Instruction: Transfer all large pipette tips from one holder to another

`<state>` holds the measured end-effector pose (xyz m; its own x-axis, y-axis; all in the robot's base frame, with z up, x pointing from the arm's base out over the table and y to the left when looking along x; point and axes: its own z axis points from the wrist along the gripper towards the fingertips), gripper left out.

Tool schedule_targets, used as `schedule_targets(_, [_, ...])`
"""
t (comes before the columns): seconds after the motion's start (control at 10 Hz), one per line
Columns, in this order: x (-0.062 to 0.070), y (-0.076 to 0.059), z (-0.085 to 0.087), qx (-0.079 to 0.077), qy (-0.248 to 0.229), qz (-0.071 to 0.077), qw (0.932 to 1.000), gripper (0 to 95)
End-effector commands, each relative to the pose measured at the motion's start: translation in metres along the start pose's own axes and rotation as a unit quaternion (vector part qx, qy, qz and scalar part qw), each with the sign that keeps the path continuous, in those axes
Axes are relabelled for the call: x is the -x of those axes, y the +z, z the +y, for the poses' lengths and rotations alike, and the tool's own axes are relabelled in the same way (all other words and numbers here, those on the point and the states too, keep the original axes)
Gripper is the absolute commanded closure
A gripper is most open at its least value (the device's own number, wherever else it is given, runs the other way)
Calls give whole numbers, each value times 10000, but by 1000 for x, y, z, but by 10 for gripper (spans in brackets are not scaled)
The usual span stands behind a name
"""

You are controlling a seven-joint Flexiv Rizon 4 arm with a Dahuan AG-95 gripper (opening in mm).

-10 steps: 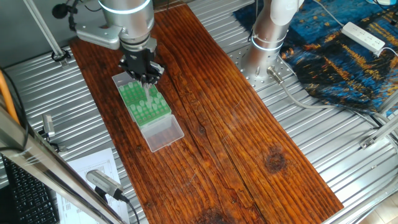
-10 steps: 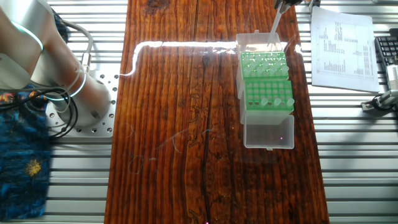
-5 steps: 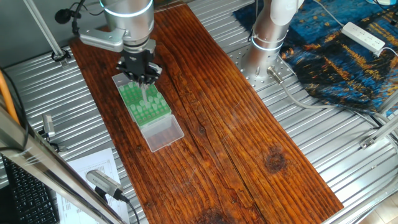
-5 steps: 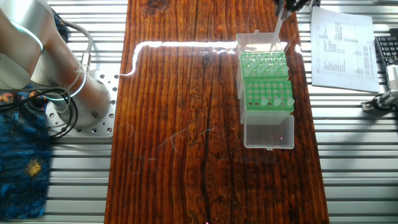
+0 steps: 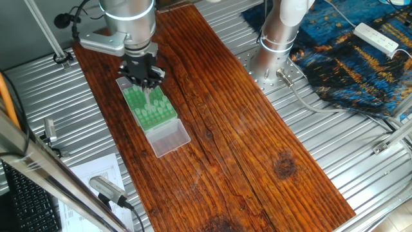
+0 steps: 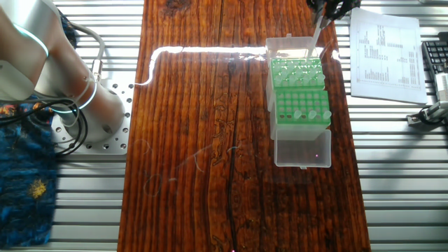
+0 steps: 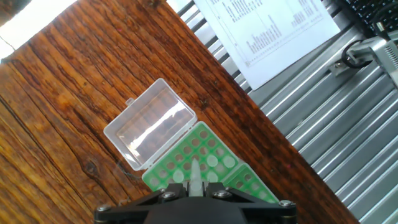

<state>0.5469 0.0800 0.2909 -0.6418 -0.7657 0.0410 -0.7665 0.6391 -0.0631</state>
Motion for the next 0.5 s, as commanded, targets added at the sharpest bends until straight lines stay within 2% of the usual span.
schedule_targets(0.1, [-3,5,2,-19,42,-26,10000,950])
schedule_targets(0.5, [-4,8,3,-40,32,-39,10000,950])
